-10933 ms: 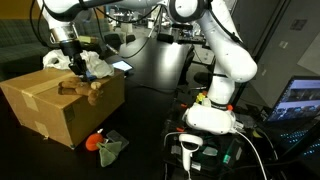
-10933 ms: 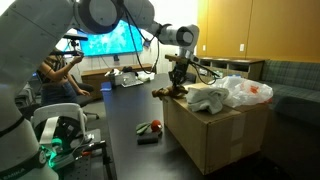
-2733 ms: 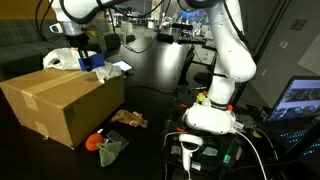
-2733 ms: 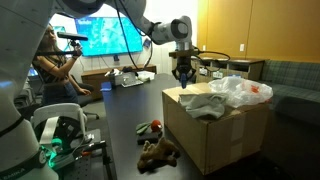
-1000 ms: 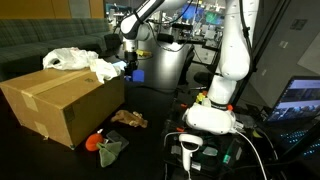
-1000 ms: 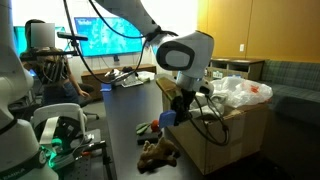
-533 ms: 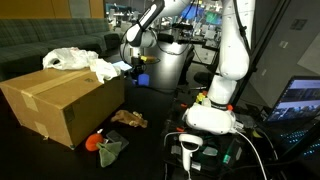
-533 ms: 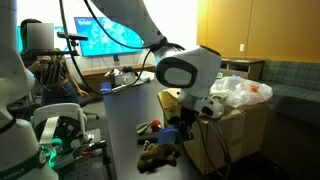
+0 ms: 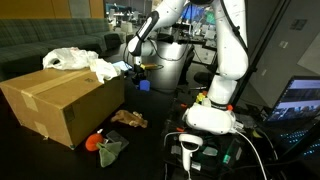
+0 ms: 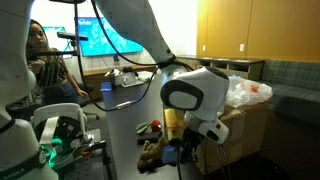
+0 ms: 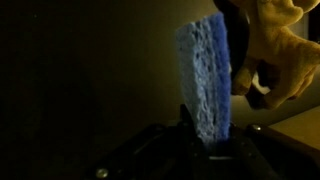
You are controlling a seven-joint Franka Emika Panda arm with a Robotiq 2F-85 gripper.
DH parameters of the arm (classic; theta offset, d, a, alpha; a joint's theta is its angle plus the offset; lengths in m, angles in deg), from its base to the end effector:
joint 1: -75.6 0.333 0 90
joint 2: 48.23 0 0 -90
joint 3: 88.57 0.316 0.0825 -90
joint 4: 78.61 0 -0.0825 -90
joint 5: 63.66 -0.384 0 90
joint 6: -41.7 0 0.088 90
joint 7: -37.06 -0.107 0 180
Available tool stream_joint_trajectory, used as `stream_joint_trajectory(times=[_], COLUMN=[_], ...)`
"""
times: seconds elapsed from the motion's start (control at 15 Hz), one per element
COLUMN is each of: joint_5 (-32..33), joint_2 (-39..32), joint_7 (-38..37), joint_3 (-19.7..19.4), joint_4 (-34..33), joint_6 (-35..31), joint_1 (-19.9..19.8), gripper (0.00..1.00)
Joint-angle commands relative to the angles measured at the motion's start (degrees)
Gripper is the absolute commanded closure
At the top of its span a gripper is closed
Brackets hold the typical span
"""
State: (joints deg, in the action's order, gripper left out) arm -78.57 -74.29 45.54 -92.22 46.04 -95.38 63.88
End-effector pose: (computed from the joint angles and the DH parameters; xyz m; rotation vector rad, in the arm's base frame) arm 0.5146 -0.1406 0.1619 -2.9164 0.4840 0.3000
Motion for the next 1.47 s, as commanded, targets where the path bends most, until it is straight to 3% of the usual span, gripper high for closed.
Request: stream_joint_trajectory(times=[0.0, 0.07, 0.13, 0.67, 1.0, 1.4], joint_5=[-1.6, -1.7, -1.7, -1.0, -1.1, -2.6], joint_2=[-3.2, -3.8, -4.3, -4.4, -1.7, 2.0], joint_7=[-0.8, -1.0, -1.3, -3.1, -2.0, 0.2], joint_3=[0.2, 0.3, 0.2, 0.4, 2.5, 8.4], joint_4=[-2.4, -2.7, -3.0, -2.9, 0.3, 4.7], joint_6=[-1.6, -2.0, -2.3, -3.6, -1.7, 2.6], joint_1=[-1.7, -2.2, -2.5, -2.7, -1.9, 0.8], gripper=[0.89, 0.71, 0.61, 0.03, 0.00, 0.00])
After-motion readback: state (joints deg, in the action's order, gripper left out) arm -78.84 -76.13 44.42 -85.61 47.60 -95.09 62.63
